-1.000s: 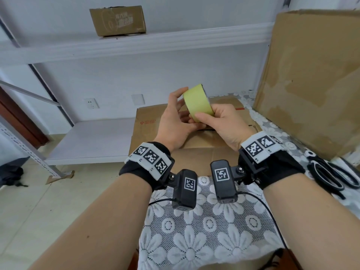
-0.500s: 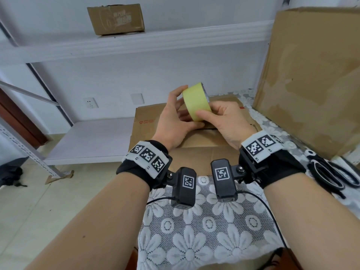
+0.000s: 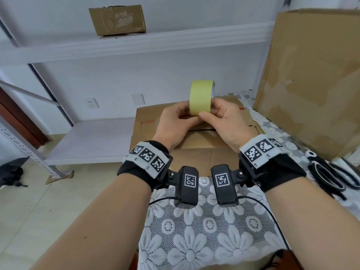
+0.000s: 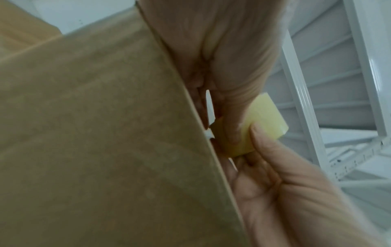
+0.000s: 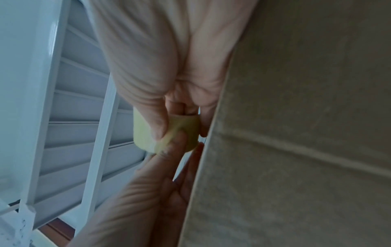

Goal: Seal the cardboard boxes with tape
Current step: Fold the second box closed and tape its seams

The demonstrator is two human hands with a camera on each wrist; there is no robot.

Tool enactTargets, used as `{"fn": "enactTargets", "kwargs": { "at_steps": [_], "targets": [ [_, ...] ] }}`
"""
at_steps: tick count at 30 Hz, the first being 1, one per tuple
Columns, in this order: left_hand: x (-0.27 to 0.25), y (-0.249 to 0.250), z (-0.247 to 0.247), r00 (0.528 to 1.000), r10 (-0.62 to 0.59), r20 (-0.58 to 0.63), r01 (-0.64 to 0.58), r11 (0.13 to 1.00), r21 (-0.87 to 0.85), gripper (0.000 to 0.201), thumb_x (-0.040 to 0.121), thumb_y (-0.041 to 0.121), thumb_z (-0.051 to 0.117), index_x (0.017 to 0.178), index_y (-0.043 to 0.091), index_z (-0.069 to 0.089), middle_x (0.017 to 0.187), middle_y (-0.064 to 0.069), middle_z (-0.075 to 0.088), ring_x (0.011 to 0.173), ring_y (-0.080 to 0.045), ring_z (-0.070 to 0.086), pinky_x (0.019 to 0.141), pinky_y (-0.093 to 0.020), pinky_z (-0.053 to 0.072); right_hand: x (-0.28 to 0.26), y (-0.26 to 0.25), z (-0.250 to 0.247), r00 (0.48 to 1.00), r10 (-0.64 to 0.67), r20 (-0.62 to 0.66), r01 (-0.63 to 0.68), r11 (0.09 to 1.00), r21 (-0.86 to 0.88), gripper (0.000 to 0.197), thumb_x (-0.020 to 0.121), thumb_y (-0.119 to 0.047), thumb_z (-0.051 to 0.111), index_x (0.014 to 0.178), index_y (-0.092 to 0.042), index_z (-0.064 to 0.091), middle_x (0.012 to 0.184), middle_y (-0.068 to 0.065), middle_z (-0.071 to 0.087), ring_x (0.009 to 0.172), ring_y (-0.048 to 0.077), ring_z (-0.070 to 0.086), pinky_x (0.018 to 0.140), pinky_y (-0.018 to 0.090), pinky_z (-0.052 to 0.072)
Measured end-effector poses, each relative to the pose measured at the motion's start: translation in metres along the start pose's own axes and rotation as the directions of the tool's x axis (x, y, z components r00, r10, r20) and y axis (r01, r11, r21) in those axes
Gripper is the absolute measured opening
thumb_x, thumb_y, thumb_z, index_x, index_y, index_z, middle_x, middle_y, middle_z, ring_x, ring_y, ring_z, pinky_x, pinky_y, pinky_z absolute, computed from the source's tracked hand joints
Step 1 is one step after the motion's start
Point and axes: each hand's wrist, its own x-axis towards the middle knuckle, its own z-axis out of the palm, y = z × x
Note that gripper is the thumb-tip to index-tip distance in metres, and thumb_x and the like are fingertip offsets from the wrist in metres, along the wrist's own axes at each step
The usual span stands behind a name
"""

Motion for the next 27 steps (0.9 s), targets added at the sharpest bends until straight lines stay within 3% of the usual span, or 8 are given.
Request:
{"fn": "enactTargets", "kwargs": {
  "at_steps": [3, 7, 10, 14, 18, 22, 25, 27],
  "targets": [
    [-0.002, 0.004, 0.001, 0.999, -0.034, -0.003, 0.033, 0.993, -0.114, 0.023, 0.085, 0.01, 0.073, 0.107, 0.011, 0.072, 0.105, -0.003, 0.074, 0.101, -0.013, 0.069, 0.094, -0.028, 0.053, 0.001, 0.001, -0.002, 0.997, -0.009, -0.08, 0.007, 1.0, -0.021, 0.021, 0.091, 0.002, 0.056, 0.106, -0.011, 0.059, 0.105, 0.007, 0.069, 0.098, 0.014, 0.066, 0.09, 0.03, 0.052],
    [-0.004, 0.009, 0.003, 0.998, -0.07, -0.004, 0.068, 0.982, -0.174, 0.012, 0.09, 0.025, 0.069, 0.089, 0.015, 0.075, 0.092, -0.003, 0.075, 0.09, -0.011, 0.066, 0.093, -0.027, 0.053, 0.003, 0.004, -0.004, 0.992, 0.005, -0.124, -0.014, 0.997, -0.072, 0.019, 0.086, -0.001, 0.065, 0.105, 0.001, 0.063, 0.105, 0.015, 0.069, 0.1, 0.027, 0.066, 0.093, 0.043, 0.051],
    [-0.002, 0.006, 0.002, 0.996, -0.072, -0.048, 0.064, 0.987, -0.149, 0.016, 0.088, 0.029, 0.071, 0.083, 0.015, 0.075, 0.095, -0.011, 0.075, 0.089, -0.016, 0.065, 0.094, -0.037, 0.051, 0.003, 0.003, -0.005, 0.995, 0.011, -0.097, -0.017, 0.998, -0.063, 0.023, 0.081, 0.003, 0.068, 0.104, 0.004, 0.063, 0.103, 0.018, 0.07, 0.098, 0.027, 0.067, 0.09, 0.038, 0.053],
    [-0.003, 0.007, 0.001, 0.996, -0.075, -0.038, 0.068, 0.986, -0.151, 0.008, 0.086, 0.019, 0.073, 0.087, 0.011, 0.075, 0.097, -0.013, 0.074, 0.087, -0.017, 0.065, 0.09, -0.035, 0.053, 0.004, 0.002, -0.005, 0.997, 0.038, -0.071, -0.039, 0.999, -0.012, 0.025, 0.081, 0.008, 0.066, 0.105, 0.002, 0.061, 0.097, 0.014, 0.07, 0.085, 0.016, 0.068, 0.081, 0.026, 0.056],
    [-0.005, 0.009, -0.002, 0.997, -0.071, 0.004, 0.07, 0.978, -0.195, 0.017, 0.081, 0.007, 0.076, 0.097, 0.003, 0.073, 0.098, -0.013, 0.075, 0.091, -0.022, 0.07, 0.088, -0.031, 0.056, 0.003, 0.002, -0.003, 0.998, 0.046, -0.032, -0.045, 0.998, 0.048, 0.026, 0.083, 0.005, 0.066, 0.109, 0.003, 0.063, 0.1, 0.016, 0.071, 0.091, 0.022, 0.07, 0.083, 0.029, 0.056],
    [-0.004, 0.014, -0.001, 0.993, -0.117, 0.003, 0.114, 0.961, -0.251, 0.016, 0.086, 0.03, 0.072, 0.081, 0.015, 0.075, 0.089, -0.007, 0.074, 0.086, -0.02, 0.068, 0.087, -0.031, 0.055, 0.003, 0.002, -0.002, 0.999, 0.034, -0.028, -0.033, 0.999, 0.017, 0.019, 0.085, 0.007, 0.063, 0.103, 0.005, 0.066, 0.102, 0.022, 0.069, 0.088, 0.019, 0.068, 0.086, 0.031, 0.055],
    [-0.003, 0.012, -0.002, 0.991, -0.129, -0.037, 0.114, 0.954, -0.279, 0.022, 0.09, 0.028, 0.068, 0.073, 0.016, 0.073, 0.084, -0.011, 0.071, 0.081, -0.024, 0.063, 0.084, -0.037, 0.052, 0.003, 0.001, 0.001, 0.999, 0.033, -0.003, -0.033, 0.999, -0.039, 0.018, 0.083, -0.004, 0.069, 0.096, 0.008, 0.068, 0.098, 0.027, 0.069, 0.086, 0.022, 0.065, 0.086, 0.039, 0.053],
    [-0.003, 0.01, -0.002, 0.993, -0.112, -0.02, 0.102, 0.954, -0.283, 0.026, 0.092, 0.027, 0.066, 0.075, 0.007, 0.071, 0.083, -0.016, 0.068, 0.08, -0.025, 0.061, 0.08, -0.035, 0.052, 0.002, -0.002, 0.004, 0.999, 0.04, -0.013, -0.041, 0.998, -0.047, 0.013, 0.081, -0.012, 0.072, 0.087, -0.001, 0.072, 0.087, 0.015, 0.073, 0.078, 0.014, 0.066, 0.076, 0.029, 0.056]
  ]
}}
